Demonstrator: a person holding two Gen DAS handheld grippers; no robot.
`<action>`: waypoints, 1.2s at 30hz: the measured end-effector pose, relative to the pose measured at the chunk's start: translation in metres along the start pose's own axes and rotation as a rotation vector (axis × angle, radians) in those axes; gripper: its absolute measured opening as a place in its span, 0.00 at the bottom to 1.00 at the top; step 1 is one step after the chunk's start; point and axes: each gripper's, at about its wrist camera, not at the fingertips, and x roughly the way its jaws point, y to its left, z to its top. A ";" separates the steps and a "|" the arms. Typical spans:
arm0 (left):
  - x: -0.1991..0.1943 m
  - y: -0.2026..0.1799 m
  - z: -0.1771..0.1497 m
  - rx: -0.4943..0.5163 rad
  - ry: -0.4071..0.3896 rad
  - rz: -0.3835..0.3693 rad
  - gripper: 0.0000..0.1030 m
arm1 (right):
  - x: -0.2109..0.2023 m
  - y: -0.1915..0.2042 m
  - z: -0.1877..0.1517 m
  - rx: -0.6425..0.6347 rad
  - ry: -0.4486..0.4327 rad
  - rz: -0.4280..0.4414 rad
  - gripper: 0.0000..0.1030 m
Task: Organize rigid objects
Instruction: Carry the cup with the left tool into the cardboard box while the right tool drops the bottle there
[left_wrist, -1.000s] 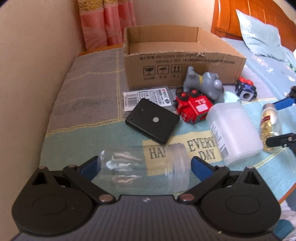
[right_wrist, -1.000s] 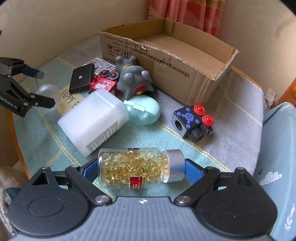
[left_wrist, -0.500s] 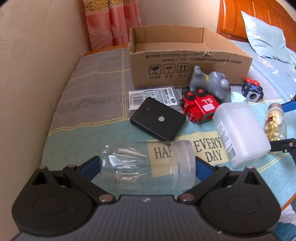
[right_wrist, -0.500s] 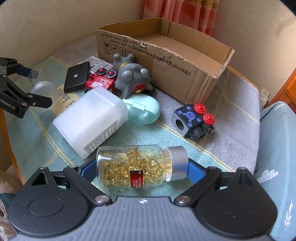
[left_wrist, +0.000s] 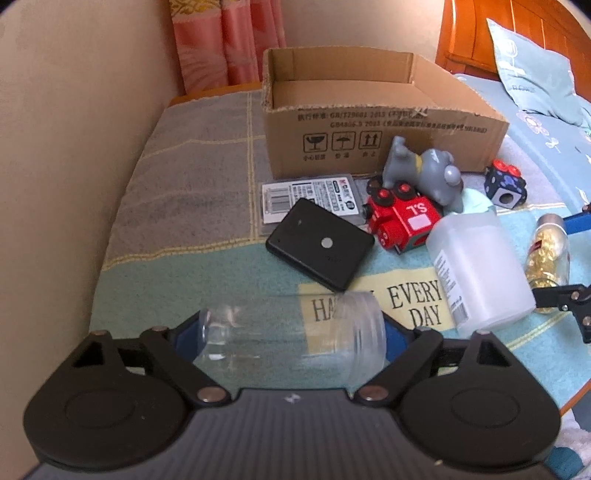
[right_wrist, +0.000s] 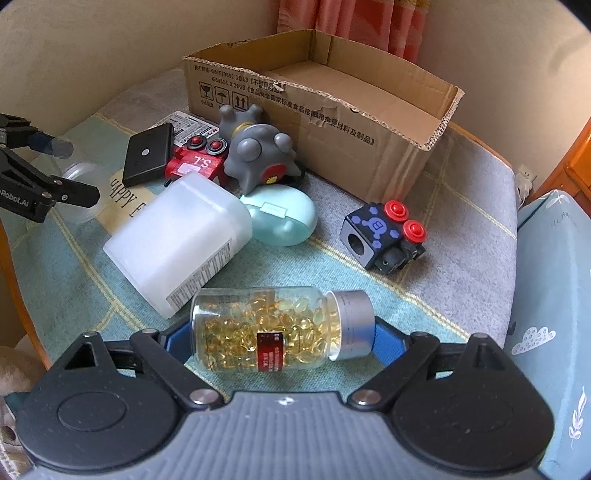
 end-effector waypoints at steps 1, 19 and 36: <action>-0.002 0.000 0.001 0.004 0.001 0.001 0.87 | -0.002 -0.001 0.001 0.002 0.001 0.003 0.93; -0.045 -0.016 0.064 0.087 -0.130 -0.019 0.87 | -0.049 -0.017 0.046 0.000 -0.094 0.036 0.93; 0.029 -0.043 0.215 0.158 -0.147 -0.023 0.88 | -0.062 -0.056 0.129 0.070 -0.217 0.010 0.93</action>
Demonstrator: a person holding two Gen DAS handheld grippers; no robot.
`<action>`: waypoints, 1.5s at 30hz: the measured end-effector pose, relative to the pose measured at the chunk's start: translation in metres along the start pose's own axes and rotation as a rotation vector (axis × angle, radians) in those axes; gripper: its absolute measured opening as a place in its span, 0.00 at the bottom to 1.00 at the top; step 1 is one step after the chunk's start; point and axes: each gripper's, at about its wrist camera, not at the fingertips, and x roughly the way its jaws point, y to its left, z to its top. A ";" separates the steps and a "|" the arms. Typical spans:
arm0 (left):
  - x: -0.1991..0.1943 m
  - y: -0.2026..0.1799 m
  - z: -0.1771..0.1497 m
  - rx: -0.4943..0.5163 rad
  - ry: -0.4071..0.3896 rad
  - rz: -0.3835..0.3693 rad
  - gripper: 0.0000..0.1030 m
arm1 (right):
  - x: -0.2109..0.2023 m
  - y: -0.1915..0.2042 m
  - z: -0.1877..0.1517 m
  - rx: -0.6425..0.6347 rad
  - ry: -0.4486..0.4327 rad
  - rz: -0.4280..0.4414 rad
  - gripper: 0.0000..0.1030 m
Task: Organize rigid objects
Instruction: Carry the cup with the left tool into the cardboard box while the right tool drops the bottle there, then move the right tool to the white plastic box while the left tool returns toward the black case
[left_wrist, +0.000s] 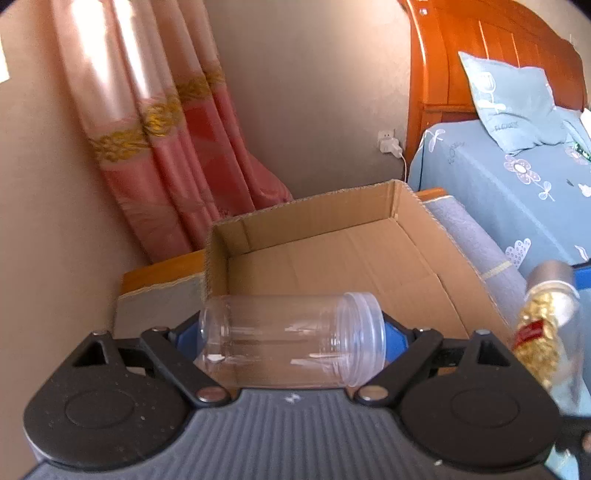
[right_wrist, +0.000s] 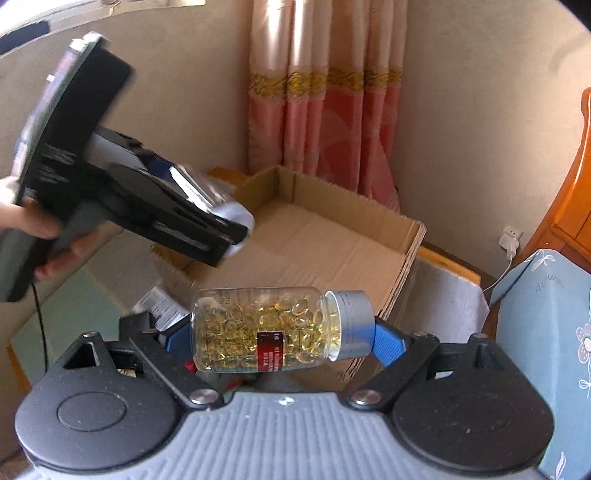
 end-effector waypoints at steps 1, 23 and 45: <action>0.008 0.000 0.005 -0.002 0.006 -0.002 0.88 | 0.002 -0.001 0.003 0.007 -0.001 -0.005 0.93; -0.002 0.031 -0.013 -0.007 -0.020 0.100 0.98 | 0.084 -0.041 0.053 0.114 0.078 -0.078 0.93; -0.049 0.021 -0.057 -0.030 -0.074 0.044 0.99 | 0.087 -0.033 0.066 0.164 0.055 -0.132 1.00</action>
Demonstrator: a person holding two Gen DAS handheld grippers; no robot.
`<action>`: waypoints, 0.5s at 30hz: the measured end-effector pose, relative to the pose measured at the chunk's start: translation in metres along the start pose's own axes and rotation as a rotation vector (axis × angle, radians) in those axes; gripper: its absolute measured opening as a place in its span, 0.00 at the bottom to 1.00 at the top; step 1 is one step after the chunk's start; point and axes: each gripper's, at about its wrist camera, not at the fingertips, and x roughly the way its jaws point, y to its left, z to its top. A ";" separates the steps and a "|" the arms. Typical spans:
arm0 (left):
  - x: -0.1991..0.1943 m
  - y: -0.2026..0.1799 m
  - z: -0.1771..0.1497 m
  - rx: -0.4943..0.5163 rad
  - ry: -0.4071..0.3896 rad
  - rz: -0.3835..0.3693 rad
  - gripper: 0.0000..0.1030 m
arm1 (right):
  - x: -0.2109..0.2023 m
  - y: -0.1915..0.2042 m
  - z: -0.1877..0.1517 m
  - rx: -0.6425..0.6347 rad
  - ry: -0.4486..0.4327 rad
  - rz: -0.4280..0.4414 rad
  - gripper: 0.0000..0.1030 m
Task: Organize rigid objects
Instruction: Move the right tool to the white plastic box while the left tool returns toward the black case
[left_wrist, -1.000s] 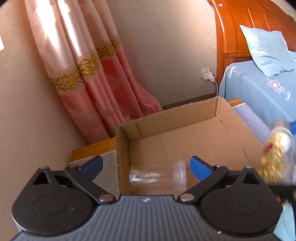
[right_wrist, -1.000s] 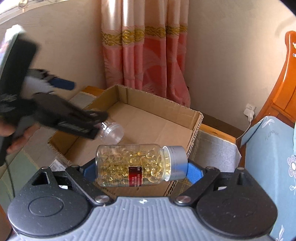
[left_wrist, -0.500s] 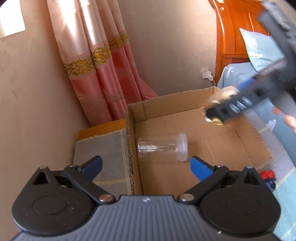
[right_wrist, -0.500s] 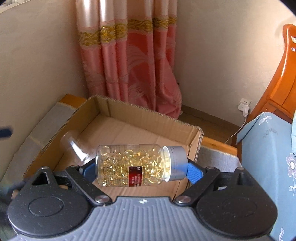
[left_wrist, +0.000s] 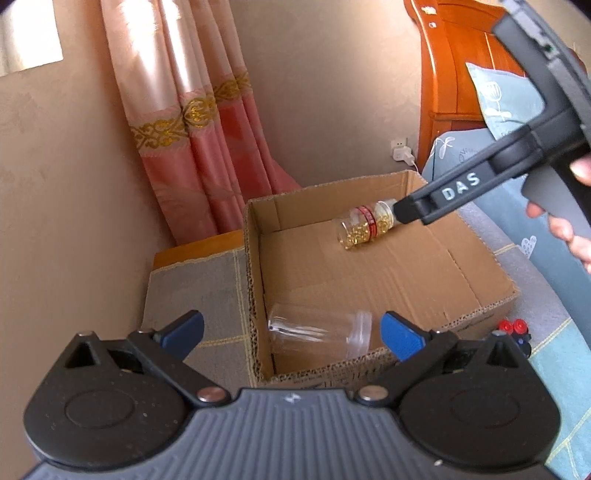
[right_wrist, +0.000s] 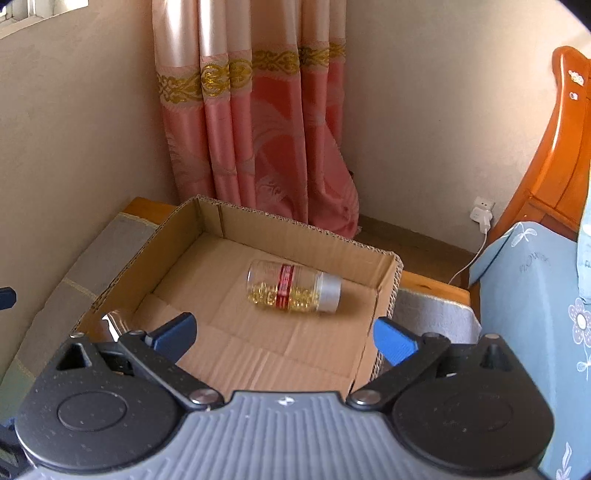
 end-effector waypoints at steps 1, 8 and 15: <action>-0.002 0.001 -0.002 -0.002 -0.002 0.003 0.99 | -0.003 0.000 -0.002 0.001 -0.004 0.003 1.00; -0.018 0.008 -0.026 -0.055 -0.025 0.048 0.99 | -0.031 -0.003 -0.030 0.092 -0.013 0.005 1.00; -0.017 0.002 -0.067 -0.092 0.008 0.104 0.99 | -0.041 0.006 -0.100 0.179 0.009 0.003 1.00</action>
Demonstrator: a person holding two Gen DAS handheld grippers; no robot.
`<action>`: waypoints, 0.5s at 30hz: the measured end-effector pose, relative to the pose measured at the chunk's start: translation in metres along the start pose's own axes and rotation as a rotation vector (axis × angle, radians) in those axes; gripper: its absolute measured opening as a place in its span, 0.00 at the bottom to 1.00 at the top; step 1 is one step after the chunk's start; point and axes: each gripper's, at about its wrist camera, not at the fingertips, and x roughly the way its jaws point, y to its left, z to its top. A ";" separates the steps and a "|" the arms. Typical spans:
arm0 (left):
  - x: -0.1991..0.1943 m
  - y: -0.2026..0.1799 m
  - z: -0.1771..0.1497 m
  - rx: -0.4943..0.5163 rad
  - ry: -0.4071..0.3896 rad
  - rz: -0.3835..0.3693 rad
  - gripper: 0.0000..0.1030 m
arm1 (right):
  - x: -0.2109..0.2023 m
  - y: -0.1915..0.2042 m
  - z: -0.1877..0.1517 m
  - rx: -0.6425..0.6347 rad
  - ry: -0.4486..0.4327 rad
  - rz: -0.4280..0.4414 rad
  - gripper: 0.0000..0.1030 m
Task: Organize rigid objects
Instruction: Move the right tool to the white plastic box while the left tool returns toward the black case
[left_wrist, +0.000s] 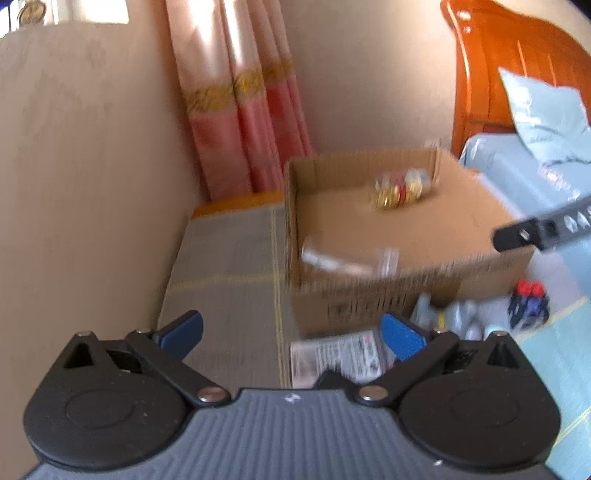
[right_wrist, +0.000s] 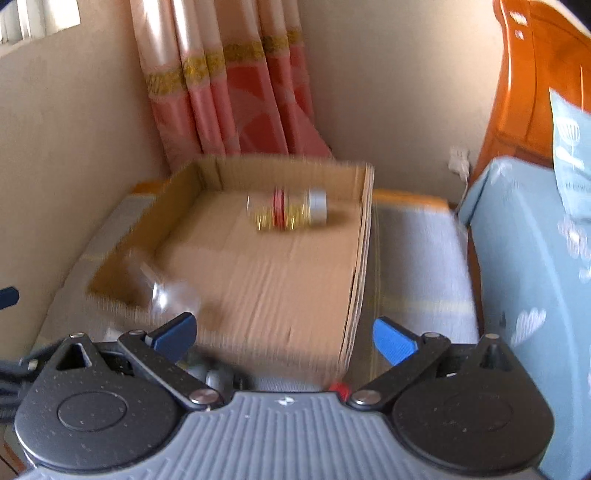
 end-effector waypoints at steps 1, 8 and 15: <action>0.002 -0.001 -0.006 0.004 0.010 0.001 0.99 | 0.001 0.002 -0.010 0.003 0.010 0.002 1.00; 0.015 -0.004 -0.040 0.021 0.097 0.022 0.99 | -0.002 0.039 -0.067 -0.169 0.062 0.159 1.00; 0.018 0.020 -0.052 -0.048 0.124 0.083 0.99 | 0.003 0.080 -0.084 -0.359 0.116 0.318 1.00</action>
